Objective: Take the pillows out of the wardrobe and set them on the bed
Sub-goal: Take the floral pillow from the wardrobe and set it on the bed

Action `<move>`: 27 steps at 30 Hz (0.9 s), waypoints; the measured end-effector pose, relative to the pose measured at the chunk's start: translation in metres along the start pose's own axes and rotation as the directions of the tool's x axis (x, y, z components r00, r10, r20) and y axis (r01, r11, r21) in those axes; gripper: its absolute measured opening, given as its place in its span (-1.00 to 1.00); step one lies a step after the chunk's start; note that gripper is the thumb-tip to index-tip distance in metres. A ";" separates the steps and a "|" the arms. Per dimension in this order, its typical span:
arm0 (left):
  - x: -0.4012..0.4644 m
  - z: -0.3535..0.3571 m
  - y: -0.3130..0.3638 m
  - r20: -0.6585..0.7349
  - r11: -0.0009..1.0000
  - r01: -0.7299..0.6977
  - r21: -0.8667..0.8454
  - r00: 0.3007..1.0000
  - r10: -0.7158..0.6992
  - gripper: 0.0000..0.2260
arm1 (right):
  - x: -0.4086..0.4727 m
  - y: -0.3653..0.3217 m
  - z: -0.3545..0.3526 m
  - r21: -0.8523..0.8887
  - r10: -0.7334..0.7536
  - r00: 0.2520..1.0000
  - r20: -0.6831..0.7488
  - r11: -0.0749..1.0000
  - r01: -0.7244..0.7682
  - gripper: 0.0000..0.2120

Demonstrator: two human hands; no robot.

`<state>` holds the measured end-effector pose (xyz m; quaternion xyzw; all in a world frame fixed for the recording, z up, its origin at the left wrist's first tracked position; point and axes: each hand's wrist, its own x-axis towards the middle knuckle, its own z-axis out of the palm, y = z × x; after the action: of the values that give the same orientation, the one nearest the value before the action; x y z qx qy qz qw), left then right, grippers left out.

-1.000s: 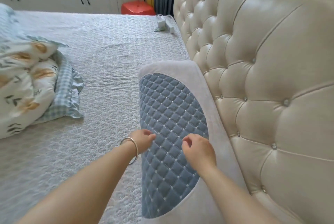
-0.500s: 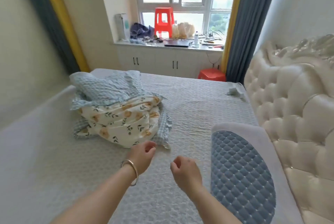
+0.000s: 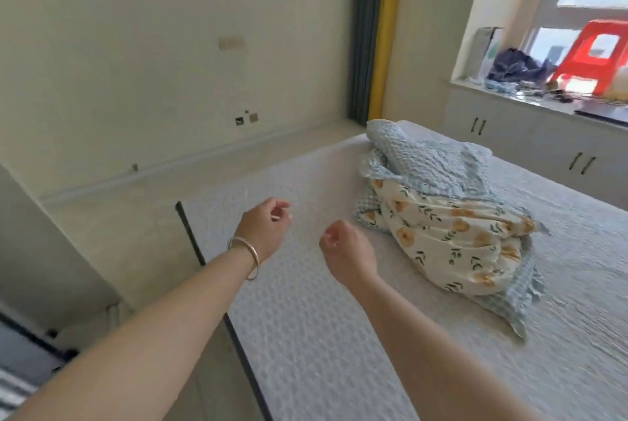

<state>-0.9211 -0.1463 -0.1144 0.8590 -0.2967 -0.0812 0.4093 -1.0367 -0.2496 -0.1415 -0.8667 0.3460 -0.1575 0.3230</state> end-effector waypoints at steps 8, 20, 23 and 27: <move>0.066 -0.161 -0.131 -0.231 0.979 0.194 0.062 0.957 -0.175 -0.62 | 0.080 -0.168 0.122 0.104 -0.192 0.976 0.102 0.978 0.182 -0.57; 0.129 -0.307 -0.291 -0.523 0.879 0.466 -0.103 0.726 -0.446 -0.59 | 0.158 -0.370 0.289 0.191 -0.445 0.807 0.388 0.896 0.401 -0.56; 0.148 -0.331 -0.329 -0.581 0.820 0.538 -0.196 0.610 -0.539 -0.58 | 0.181 -0.409 0.328 0.213 -0.511 0.721 0.468 0.857 0.469 -0.57; 0.175 -0.368 -0.371 -0.661 0.748 0.552 -0.368 0.410 -0.628 -0.56 | 0.209 -0.460 0.384 0.240 -0.568 0.624 0.536 0.812 0.533 -0.58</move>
<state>-0.4744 0.1751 -0.1349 0.8395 0.2265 0.1296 0.4766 -0.4685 0.0306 -0.1080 -0.9254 -0.0570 0.0159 0.3742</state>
